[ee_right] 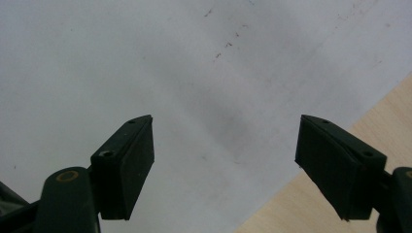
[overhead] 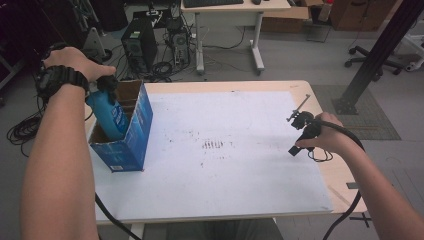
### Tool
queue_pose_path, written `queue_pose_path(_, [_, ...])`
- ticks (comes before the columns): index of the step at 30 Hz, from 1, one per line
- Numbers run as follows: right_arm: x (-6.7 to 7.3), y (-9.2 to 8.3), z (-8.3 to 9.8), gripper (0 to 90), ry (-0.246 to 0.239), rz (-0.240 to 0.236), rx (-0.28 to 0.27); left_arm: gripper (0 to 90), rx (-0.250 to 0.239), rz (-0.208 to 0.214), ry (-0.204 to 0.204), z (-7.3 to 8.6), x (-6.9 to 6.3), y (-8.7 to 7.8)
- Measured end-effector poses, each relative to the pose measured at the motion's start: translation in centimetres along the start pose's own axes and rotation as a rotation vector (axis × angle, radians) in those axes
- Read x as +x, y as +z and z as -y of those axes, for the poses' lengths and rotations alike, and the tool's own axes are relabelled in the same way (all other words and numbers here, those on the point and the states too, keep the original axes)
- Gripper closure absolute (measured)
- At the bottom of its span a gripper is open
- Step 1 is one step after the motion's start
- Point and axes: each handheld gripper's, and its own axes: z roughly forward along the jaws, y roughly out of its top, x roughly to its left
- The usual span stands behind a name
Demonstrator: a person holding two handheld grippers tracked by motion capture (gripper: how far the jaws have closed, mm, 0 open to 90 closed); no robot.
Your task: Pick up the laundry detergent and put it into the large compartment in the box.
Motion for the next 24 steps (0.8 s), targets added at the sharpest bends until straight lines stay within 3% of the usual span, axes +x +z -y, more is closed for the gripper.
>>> queue_pose_path(24, [-0.1,0.4,0.3,22.1,0.006,-0.003,0.008,37.6,0.016,-0.009,0.013,-0.2,-0.2,2.1])
